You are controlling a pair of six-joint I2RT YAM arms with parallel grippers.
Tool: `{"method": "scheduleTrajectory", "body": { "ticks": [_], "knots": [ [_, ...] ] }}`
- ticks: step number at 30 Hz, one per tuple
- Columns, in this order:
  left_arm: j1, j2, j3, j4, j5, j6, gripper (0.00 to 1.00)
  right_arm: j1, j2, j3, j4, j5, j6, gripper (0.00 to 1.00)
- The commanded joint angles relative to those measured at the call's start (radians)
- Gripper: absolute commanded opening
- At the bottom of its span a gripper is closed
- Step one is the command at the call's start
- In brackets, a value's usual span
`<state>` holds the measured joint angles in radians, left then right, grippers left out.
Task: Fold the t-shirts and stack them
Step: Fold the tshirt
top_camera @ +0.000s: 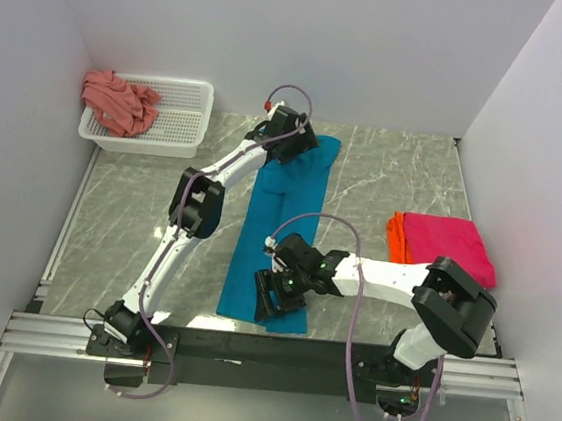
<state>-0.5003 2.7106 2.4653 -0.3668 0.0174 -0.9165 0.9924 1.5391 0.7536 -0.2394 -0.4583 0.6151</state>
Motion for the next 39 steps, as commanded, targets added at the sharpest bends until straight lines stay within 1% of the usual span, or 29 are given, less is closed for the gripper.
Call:
{"method": "scheduleTrajectory", "body": {
  "ticks": [1, 2, 3, 5, 6, 9, 12, 14, 15, 17, 18, 19, 20, 21, 22, 23, 24, 25, 27, 28, 29, 30, 31, 32, 33, 34, 36, 37, 39],
  "knots": [
    [0.052, 0.064, -0.067, 0.018, -0.074, -0.071, 0.99, 0.005, -0.033, 0.055, -0.057, 0.059, -0.02, 0.75],
    [0.057, 0.07, -0.059, 0.012, -0.109, -0.082, 0.99, 0.005, -0.052, 0.068, -0.075, 0.079, -0.012, 0.75],
    [0.06, 0.087, -0.039, -0.006, -0.131, -0.103, 0.99, 0.005, -0.063, 0.078, -0.089, 0.134, -0.008, 0.76],
    [0.068, 0.1, 0.02, -0.041, -0.154, -0.113, 0.99, 0.002, -0.103, 0.096, -0.112, 0.17, 0.003, 0.76],
    [0.071, 0.1, 0.027, -0.05, -0.195, -0.139, 0.99, 0.003, -0.118, 0.101, -0.113, 0.179, 0.012, 0.76],
    [0.083, 0.057, -0.009, -0.032, -0.224, -0.176, 0.99, 0.002, -0.186, 0.099, -0.116, 0.205, 0.035, 0.77],
    [0.089, 0.0, -0.013, -0.017, -0.253, -0.165, 0.99, 0.002, -0.266, 0.087, -0.132, 0.295, 0.078, 0.78],
    [0.094, -0.026, -0.012, 0.005, -0.248, -0.15, 0.99, 0.002, -0.33, 0.066, -0.136, 0.37, 0.112, 0.8],
    [0.094, -0.055, -0.014, 0.032, -0.237, -0.134, 0.99, -0.008, -0.352, 0.055, -0.136, 0.397, 0.153, 0.84],
    [0.095, -0.089, -0.008, 0.049, -0.189, -0.116, 0.99, -0.021, -0.411, 0.018, -0.13, 0.438, 0.198, 0.88],
    [0.094, -0.132, -0.006, 0.052, -0.175, -0.093, 0.99, -0.038, -0.428, 0.006, -0.132, 0.441, 0.207, 0.92],
    [0.088, -0.217, -0.035, 0.055, -0.153, -0.061, 0.99, -0.104, -0.463, -0.019, -0.132, 0.434, 0.218, 0.93],
    [0.086, -0.218, -0.035, 0.057, -0.152, -0.061, 0.99, -0.104, -0.471, -0.022, -0.132, 0.434, 0.218, 0.93],
    [0.083, -0.256, -0.058, 0.061, -0.128, -0.049, 0.99, -0.119, -0.477, -0.026, -0.139, 0.428, 0.219, 0.93],
    [0.08, -0.335, -0.121, 0.066, -0.111, -0.021, 0.99, -0.135, -0.484, -0.034, -0.136, 0.416, 0.216, 0.94],
    [0.072, -0.377, -0.153, 0.063, -0.096, -0.007, 0.99, -0.17, -0.488, -0.049, -0.135, 0.403, 0.213, 0.94],
    [0.068, -0.42, -0.187, 0.042, -0.08, 0.007, 0.99, -0.19, -0.5, -0.057, -0.136, 0.392, 0.213, 0.94],
    [0.063, -0.507, -0.265, 0.023, -0.061, 0.031, 0.99, -0.208, -0.507, -0.068, -0.136, 0.382, 0.209, 0.95],
    [0.051, -0.604, -0.368, -0.033, -0.027, 0.051, 0.99, -0.248, -0.528, -0.089, -0.149, 0.38, 0.183, 0.95],
    [0.043, -0.708, -0.507, -0.05, -0.013, 0.056, 0.99, -0.253, -0.533, -0.094, -0.161, 0.391, 0.166, 0.95],
    [0.026, -0.763, -0.587, -0.052, 0.005, 0.056, 0.99, -0.253, -0.527, -0.094, -0.181, 0.418, 0.157, 0.95],
    [0.013, -0.819, -0.674, -0.029, 0.018, 0.062, 0.99, -0.253, -0.521, -0.091, -0.237, 0.432, 0.144, 0.95],
    [-0.001, -0.872, -0.76, -0.017, 0.021, 0.058, 0.99, -0.252, -0.513, -0.091, -0.256, 0.429, 0.14, 0.93],
    [-0.036, -0.978, -0.93, -0.002, 0.029, 0.059, 0.99, -0.255, -0.501, -0.105, -0.27, 0.414, 0.14, 0.91],
    [-0.052, -1.026, -1.006, 0.003, 0.03, 0.056, 0.99, -0.253, -0.498, -0.118, -0.273, 0.406, 0.137, 0.89],
    [-0.069, -1.107, -1.134, -0.012, 0.036, 0.047, 1.0, -0.255, -0.494, -0.132, -0.268, 0.399, 0.138, 0.86],
    [-0.096, -1.181, -1.245, -0.053, 0.043, 0.039, 0.99, -0.255, -0.488, -0.167, -0.239, 0.367, 0.132, 0.83],
    [-0.101, -1.251, -1.357, -0.079, 0.039, 0.016, 0.99, -0.258, -0.482, -0.177, -0.235, 0.362, 0.129, 0.8],
    [-0.113, -1.327, -1.474, -0.08, 0.056, -0.014, 0.99, -0.258, -0.468, -0.194, -0.23, 0.38, 0.112, 0.76]
  ]
}}
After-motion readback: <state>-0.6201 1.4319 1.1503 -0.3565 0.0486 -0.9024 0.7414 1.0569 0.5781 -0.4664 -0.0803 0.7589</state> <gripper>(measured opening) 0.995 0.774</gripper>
